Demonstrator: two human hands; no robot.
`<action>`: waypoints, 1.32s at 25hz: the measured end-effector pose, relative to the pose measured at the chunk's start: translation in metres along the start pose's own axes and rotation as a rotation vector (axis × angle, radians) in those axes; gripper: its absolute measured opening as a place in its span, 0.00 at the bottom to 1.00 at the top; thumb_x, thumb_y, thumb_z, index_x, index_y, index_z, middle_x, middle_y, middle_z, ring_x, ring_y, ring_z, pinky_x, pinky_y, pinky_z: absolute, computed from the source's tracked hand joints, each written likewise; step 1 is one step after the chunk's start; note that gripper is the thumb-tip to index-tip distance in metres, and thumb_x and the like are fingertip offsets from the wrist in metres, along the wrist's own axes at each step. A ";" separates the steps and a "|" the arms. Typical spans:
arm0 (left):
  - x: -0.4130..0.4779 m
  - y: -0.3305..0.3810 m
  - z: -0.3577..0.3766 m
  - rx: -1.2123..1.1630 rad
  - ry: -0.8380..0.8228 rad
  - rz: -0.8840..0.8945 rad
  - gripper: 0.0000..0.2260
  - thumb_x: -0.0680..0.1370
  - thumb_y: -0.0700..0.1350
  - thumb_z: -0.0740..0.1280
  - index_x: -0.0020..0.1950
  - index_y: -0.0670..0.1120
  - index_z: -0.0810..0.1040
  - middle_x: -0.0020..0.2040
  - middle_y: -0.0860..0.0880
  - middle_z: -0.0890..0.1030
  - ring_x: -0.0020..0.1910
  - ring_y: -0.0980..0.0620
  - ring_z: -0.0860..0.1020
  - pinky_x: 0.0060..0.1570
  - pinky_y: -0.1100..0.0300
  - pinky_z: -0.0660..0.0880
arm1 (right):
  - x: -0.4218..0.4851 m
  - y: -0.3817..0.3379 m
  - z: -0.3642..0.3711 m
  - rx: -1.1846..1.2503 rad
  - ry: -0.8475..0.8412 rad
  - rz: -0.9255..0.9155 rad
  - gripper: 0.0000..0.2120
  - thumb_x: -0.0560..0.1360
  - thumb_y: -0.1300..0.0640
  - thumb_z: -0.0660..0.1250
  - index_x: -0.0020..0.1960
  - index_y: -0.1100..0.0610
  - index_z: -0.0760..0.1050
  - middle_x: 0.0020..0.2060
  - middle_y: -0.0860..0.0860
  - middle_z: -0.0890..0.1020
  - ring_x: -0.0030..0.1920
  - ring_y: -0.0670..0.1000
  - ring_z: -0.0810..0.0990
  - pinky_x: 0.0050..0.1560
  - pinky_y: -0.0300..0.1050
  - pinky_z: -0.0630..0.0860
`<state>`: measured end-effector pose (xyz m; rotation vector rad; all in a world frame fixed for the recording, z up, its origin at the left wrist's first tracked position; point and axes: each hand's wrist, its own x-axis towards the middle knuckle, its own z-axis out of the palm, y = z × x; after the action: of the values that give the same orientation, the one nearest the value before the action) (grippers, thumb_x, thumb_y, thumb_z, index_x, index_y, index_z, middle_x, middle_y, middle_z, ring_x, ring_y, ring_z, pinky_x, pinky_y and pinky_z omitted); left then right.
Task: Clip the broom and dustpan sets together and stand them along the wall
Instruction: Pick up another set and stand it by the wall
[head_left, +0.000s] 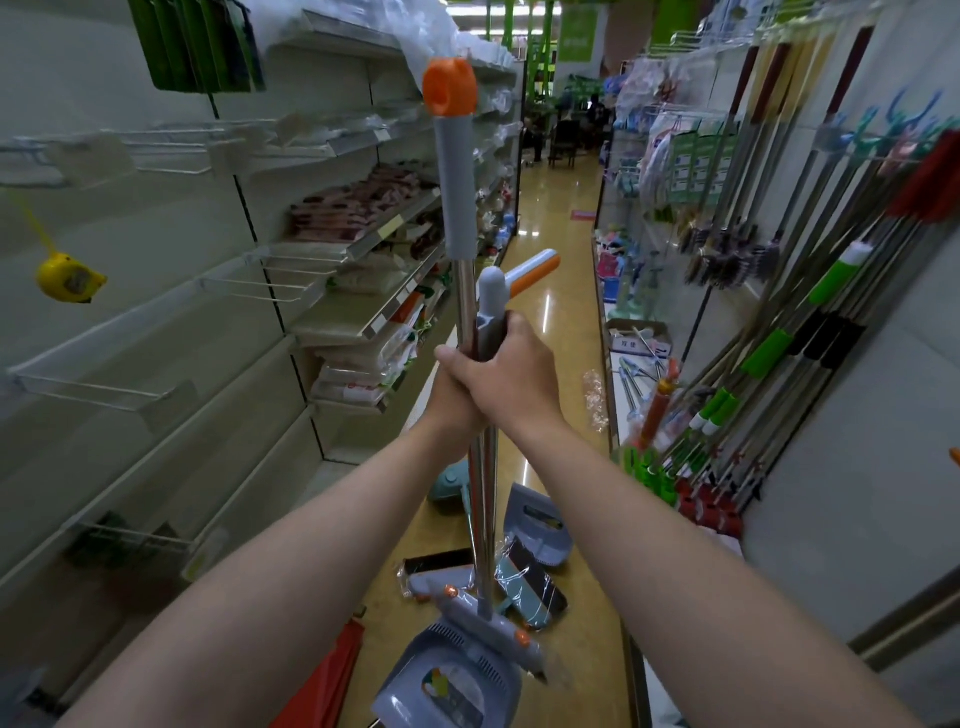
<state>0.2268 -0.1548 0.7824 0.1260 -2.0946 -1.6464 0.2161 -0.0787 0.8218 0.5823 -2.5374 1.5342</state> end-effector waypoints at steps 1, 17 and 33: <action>0.001 0.001 -0.001 -0.032 0.041 -0.013 0.20 0.86 0.49 0.48 0.44 0.43 0.73 0.31 0.53 0.78 0.35 0.57 0.79 0.36 0.66 0.78 | 0.000 0.000 0.001 -0.024 0.039 -0.029 0.25 0.69 0.39 0.75 0.57 0.53 0.74 0.48 0.48 0.82 0.51 0.50 0.82 0.47 0.43 0.77; -0.017 -0.015 -0.021 -0.380 -0.109 -0.112 0.11 0.82 0.36 0.59 0.43 0.44 0.76 0.35 0.51 0.79 0.36 0.53 0.78 0.36 0.59 0.75 | -0.023 -0.005 0.003 -0.325 -0.008 -0.203 0.25 0.70 0.40 0.74 0.61 0.52 0.75 0.54 0.49 0.80 0.53 0.51 0.80 0.52 0.50 0.79; -0.113 -0.030 0.009 -0.155 -0.060 -0.225 0.12 0.70 0.43 0.77 0.45 0.47 0.75 0.37 0.50 0.78 0.35 0.53 0.76 0.36 0.58 0.73 | -0.112 -0.020 -0.033 -0.223 0.311 -0.079 0.12 0.71 0.45 0.75 0.47 0.52 0.82 0.40 0.48 0.85 0.43 0.49 0.84 0.46 0.52 0.81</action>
<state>0.3171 -0.1151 0.7182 0.2734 -2.0486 -1.9596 0.3235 -0.0291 0.8215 0.3764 -2.3712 1.1881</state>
